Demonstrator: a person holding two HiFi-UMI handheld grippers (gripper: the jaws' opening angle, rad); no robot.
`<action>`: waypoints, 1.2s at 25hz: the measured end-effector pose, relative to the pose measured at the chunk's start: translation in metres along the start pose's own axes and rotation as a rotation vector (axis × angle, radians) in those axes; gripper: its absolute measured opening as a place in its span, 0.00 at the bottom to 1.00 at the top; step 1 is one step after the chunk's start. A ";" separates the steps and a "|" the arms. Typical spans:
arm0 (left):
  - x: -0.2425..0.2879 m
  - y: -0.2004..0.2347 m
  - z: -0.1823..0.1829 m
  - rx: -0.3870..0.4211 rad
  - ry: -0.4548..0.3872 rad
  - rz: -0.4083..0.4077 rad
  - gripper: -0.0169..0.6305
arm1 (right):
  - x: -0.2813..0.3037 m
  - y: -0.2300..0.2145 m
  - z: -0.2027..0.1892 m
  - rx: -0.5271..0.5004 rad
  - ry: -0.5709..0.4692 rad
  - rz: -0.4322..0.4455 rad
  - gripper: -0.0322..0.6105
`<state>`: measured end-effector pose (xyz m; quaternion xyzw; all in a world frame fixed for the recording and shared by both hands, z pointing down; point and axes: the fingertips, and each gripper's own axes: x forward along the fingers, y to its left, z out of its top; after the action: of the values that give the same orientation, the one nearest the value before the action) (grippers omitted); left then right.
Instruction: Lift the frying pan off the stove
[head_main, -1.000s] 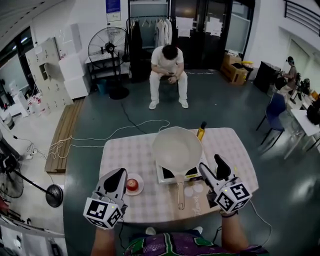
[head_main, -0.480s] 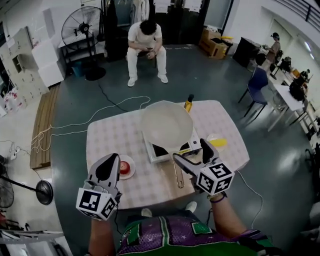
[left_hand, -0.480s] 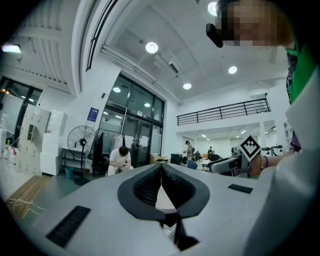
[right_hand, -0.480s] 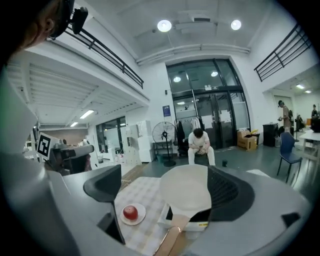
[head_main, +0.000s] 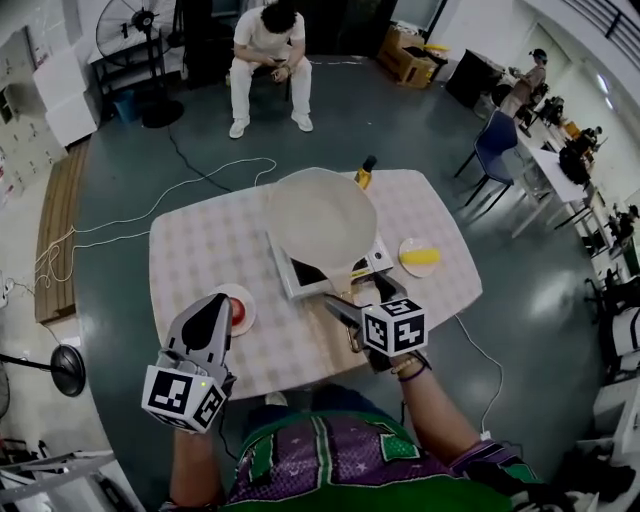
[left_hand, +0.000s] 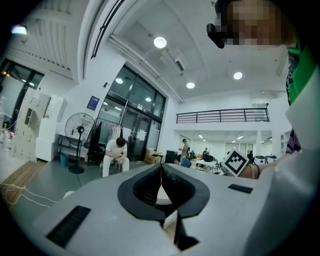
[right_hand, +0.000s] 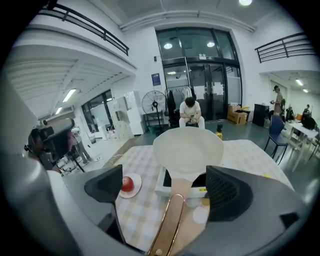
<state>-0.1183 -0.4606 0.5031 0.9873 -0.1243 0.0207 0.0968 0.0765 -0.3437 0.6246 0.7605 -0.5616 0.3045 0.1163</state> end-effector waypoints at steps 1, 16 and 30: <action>0.005 0.001 -0.002 0.002 0.008 -0.001 0.06 | 0.008 -0.002 -0.004 0.011 0.026 0.008 0.85; 0.058 0.007 -0.020 0.028 0.073 -0.023 0.06 | 0.095 -0.044 -0.066 0.202 0.288 0.071 0.79; 0.068 0.024 -0.015 0.004 0.069 -0.001 0.06 | 0.118 -0.024 -0.088 0.449 0.444 0.337 0.37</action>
<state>-0.0586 -0.4964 0.5269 0.9863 -0.1205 0.0549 0.0988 0.0914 -0.3820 0.7679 0.5791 -0.5593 0.5930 0.0139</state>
